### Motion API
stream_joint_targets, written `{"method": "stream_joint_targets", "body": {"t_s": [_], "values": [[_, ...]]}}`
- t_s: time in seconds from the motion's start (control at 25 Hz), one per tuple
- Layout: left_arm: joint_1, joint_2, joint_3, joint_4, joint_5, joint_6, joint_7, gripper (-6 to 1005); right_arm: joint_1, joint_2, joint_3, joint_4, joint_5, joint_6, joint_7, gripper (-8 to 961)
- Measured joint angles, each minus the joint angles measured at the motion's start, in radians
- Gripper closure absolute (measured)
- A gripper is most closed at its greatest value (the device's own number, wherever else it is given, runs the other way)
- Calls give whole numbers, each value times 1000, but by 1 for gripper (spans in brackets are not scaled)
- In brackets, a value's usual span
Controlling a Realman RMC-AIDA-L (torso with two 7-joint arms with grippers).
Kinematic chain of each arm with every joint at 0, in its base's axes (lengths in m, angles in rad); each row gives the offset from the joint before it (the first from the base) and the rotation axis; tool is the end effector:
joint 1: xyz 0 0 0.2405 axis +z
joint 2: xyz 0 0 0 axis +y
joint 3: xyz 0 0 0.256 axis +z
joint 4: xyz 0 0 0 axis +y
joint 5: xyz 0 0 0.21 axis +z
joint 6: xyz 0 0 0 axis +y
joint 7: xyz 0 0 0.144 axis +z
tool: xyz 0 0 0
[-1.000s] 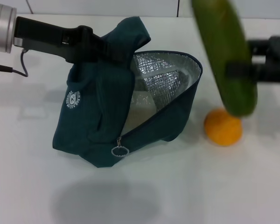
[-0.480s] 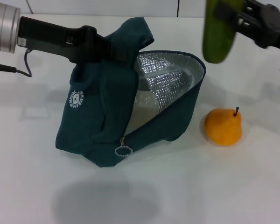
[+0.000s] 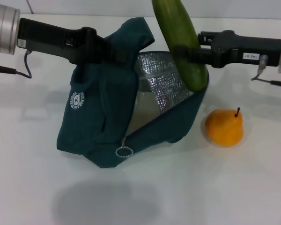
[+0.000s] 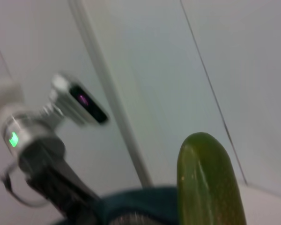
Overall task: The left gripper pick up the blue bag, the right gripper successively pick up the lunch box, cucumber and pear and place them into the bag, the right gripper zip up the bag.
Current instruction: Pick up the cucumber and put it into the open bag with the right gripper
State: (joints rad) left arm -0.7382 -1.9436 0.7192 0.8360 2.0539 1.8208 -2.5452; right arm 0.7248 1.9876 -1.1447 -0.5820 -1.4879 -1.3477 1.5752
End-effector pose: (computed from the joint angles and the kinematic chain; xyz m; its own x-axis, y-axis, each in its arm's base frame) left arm -0.1848 0.3704 0.0716 0.3458 0.9051 0.2474 0.8689 -0.4084 0.2796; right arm 0.1639 0.3960 -0.0050 0.7258 -0.3263 -0.6055 -0.4399 -0.8970 -0.0439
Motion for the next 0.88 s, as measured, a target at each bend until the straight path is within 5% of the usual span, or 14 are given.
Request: {"method": "stream_joint_targets", "body": {"t_s": [0.32,0.64,0.88], "values": [[2,0,0,0,0,-2,0,961,-71,-22,-1,-431,-370,-76,325,344],[-2,0,2,0,1,-8,0,961,33,-60,0,-452,-488,-194,433,334],[-5,0,2,0,2,-8,5,960,112,-38,-5,-439,-634,-248,496,327]]}}
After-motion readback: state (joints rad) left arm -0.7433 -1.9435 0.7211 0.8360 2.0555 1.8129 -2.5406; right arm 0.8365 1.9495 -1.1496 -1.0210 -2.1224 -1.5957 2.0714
